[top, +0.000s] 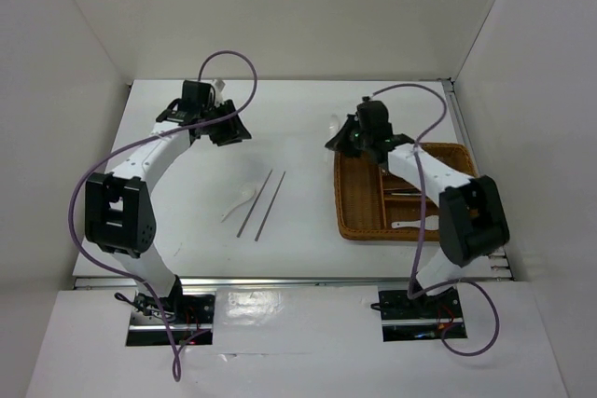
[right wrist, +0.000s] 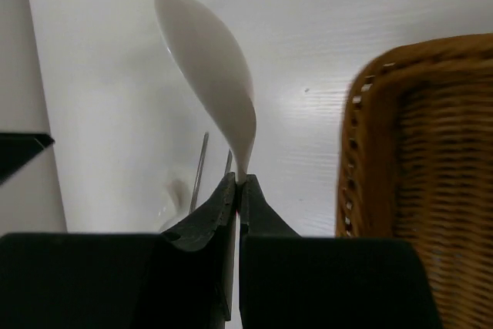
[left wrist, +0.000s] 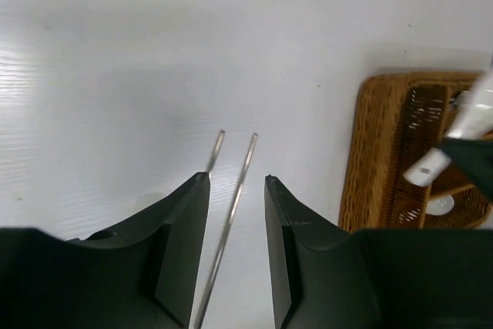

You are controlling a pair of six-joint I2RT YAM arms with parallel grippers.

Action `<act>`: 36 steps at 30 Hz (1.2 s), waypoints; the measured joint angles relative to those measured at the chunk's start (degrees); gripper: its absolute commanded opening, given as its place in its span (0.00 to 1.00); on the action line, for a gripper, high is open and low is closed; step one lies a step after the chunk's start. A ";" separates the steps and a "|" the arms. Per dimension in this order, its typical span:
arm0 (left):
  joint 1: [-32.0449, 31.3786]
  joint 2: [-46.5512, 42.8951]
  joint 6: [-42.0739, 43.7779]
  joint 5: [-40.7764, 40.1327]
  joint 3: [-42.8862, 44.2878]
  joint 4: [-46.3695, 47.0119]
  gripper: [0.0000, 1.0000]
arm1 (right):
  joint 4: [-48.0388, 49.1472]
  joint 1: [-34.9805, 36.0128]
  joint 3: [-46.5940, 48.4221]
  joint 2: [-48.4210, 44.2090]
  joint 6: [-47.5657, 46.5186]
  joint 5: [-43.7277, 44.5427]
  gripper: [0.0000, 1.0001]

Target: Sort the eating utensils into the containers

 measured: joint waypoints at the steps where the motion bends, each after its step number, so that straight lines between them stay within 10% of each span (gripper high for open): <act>1: 0.48 -0.15 0.09 -0.44 -0.22 -0.22 0.48 | -1.97 -0.68 -0.26 -2.60 0.85 2.82 0.00; 14: 2.49 -0.92 1.14 -1.70 -3.78 -1.38 0.48 | -35.58 -6.51 -11.76 -27.04 33.64 34.07 0.00; 36: 2.49 -1.36 1.40 -3.74 -6.54 -1.42 0.48 | -48.68 -12.11 -20.76 -29.99 46.62 36.96 0.07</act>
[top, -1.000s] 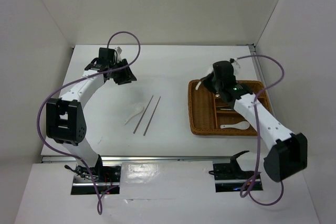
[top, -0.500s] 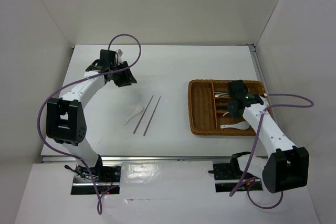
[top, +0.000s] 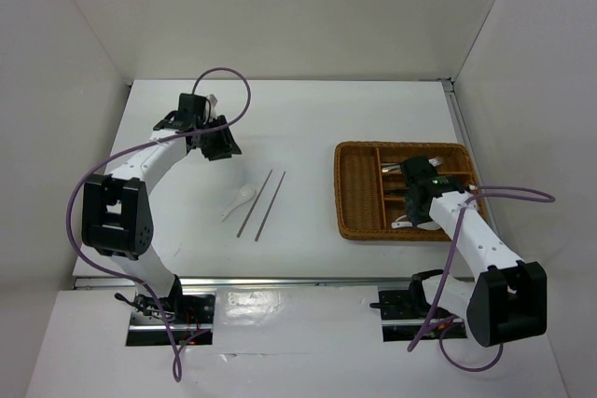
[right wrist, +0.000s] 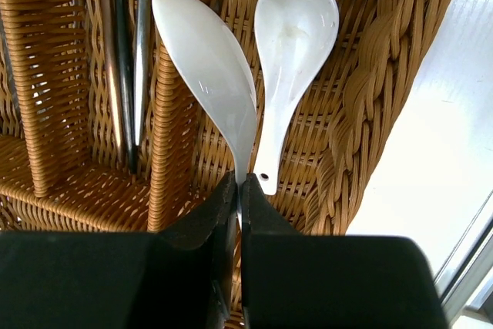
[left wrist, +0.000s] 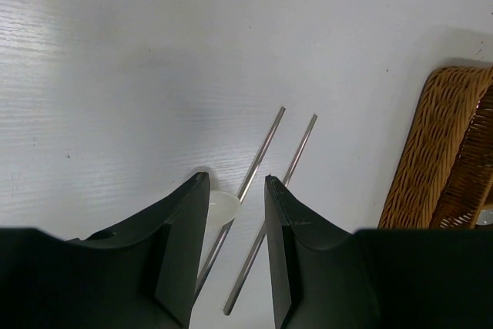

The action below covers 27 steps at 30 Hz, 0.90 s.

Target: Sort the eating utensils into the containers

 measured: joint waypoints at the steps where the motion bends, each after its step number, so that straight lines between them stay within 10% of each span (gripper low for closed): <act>1: 0.00 0.00 0.00 -0.09 -0.35 0.09 0.48 | 0.02 0.00 0.00 0.00 0.22 -0.11 0.09; 17: 0.00 -1.07 2.75 -1.20 -2.45 0.02 0.48 | 0.00 0.00 0.09 -0.63 1.11 -2.29 0.37; 27: -1.11 -0.46 9.27 -0.26 -4.90 0.92 0.48 | 13.92 0.00 4.44 -0.74 -18.67 -9.51 0.46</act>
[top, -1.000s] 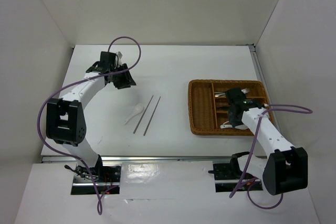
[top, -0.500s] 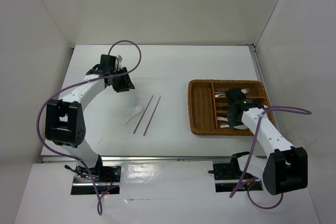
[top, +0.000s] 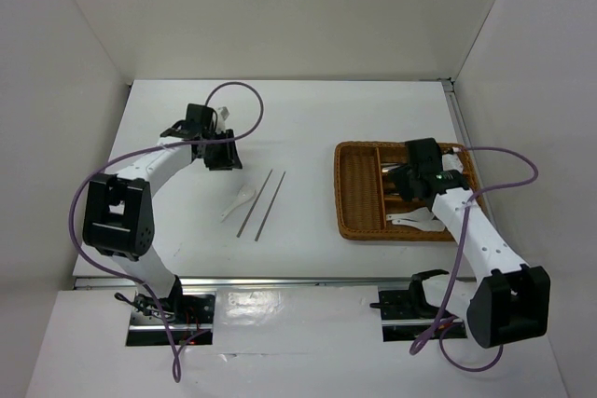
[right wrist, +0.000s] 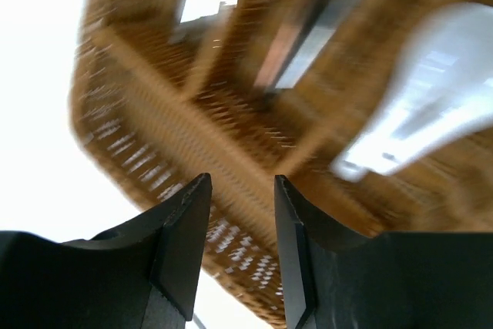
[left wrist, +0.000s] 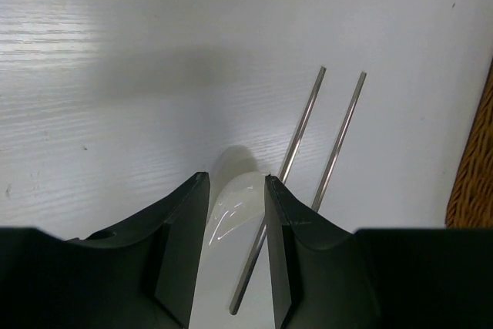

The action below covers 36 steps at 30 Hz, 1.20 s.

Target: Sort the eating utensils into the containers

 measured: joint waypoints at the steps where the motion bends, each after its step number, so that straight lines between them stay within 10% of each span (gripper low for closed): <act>1: -0.66 0.28 0.87 -0.35 -0.28 0.02 0.48 | 2.43 0.00 0.00 0.15 -2.14 -1.44 0.46; 36: -6.21 5.97 7.43 -2.25 -6.16 3.54 0.44 | 15.02 0.72 0.11 5.64 -15.63 -10.12 0.47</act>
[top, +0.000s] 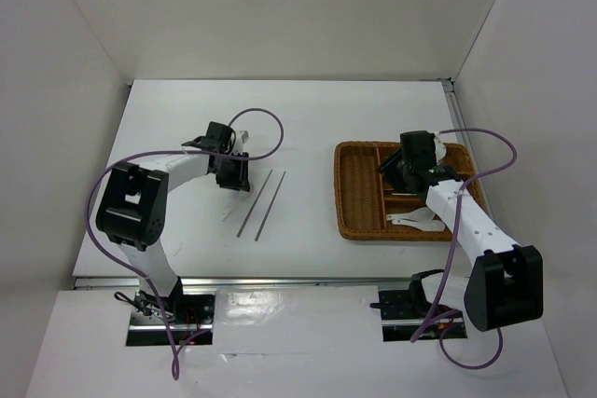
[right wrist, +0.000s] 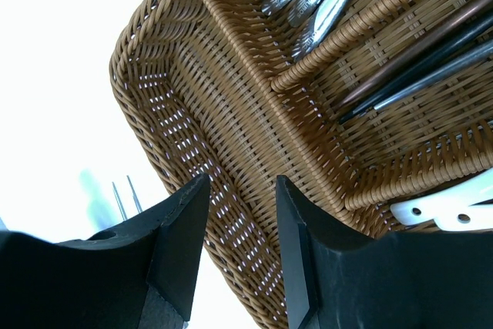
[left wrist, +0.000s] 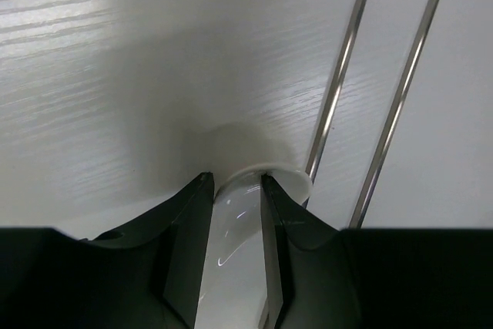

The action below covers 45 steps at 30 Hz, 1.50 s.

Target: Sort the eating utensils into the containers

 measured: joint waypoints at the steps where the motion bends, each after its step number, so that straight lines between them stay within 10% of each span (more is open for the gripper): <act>1: -0.02 0.11 0.13 0.66 -0.02 0.39 0.42 | 0.00 0.00 0.00 0.00 0.00 0.02 0.47; 14: -0.76 1.18 -0.87 4.31 0.13 3.89 0.11 | 4.87 0.68 -0.02 0.00 -5.07 -4.74 0.47; 31: -3.74 -3.45 -16.13 2.80 10.67 4.72 0.11 | 24.50 17.22 7.21 15.65 -19.32 -31.52 0.70; 45: -10.56 -3.45 -29.31 -0.87 13.66 3.69 0.11 | 26.56 19.93 15.78 26.38 -20.15 -36.81 0.75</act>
